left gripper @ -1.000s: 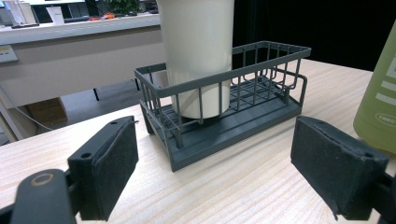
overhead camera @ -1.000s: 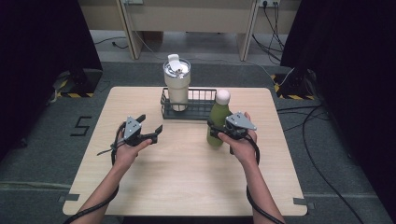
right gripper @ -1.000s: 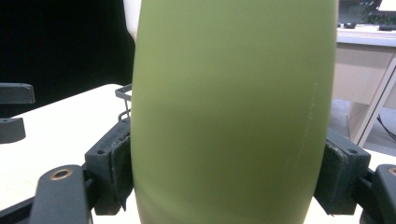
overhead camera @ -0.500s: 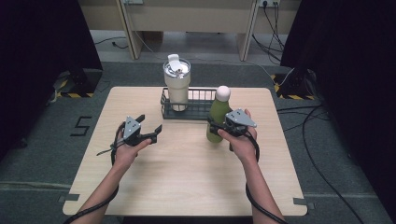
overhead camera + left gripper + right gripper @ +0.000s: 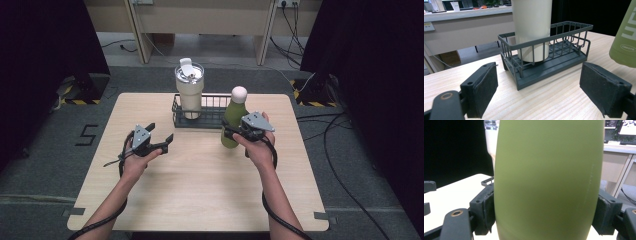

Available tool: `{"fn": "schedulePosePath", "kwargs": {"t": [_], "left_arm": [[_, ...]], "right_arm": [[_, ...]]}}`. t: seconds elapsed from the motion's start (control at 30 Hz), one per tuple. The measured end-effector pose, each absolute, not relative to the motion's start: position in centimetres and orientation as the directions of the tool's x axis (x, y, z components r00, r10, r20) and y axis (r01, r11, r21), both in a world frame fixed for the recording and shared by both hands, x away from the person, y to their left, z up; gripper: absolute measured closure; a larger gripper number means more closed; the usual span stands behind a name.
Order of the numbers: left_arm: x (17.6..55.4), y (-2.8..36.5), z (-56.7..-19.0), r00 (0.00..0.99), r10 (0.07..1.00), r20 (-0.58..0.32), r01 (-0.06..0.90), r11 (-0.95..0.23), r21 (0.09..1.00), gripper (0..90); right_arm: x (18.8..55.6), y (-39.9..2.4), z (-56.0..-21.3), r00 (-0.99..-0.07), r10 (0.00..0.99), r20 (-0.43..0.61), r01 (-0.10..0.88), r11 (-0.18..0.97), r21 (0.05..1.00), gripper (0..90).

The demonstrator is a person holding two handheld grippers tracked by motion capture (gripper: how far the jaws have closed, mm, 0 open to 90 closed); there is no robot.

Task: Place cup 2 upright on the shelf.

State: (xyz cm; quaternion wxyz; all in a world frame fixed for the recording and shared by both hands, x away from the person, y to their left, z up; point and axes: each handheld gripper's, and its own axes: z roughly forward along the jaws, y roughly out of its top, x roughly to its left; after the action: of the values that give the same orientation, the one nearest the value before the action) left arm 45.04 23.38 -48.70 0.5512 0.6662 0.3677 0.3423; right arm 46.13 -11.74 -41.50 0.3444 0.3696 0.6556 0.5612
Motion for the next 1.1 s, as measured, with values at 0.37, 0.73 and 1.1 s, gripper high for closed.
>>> {"fn": "schedulePosePath", "kwargs": {"t": [0.37, 0.73, 1.1], "left_arm": [[45.0, 23.4, -48.7, 0.495, 0.868, 0.046, 0.113, -0.117, 0.987, 14.3], [45.0, 23.5, -48.7, 0.493, 0.869, 0.043, 0.115, -0.114, 0.987, 14.3], [45.1, 23.6, -48.8, 0.493, 0.869, 0.037, 0.12, -0.11, 0.987, 14.3]], "right_arm": [[46.9, -11.6, -40.5, -0.478, 0.877, -0.037, 0.086, 0.089, 0.992, 21.8], [47.5, -11.3, -39.9, -0.474, 0.88, -0.035, 0.08, 0.082, 0.993, 21.8], [48.2, -10.9, -39.2, -0.47, 0.882, -0.034, 0.073, 0.077, 0.994, 21.8]]}}
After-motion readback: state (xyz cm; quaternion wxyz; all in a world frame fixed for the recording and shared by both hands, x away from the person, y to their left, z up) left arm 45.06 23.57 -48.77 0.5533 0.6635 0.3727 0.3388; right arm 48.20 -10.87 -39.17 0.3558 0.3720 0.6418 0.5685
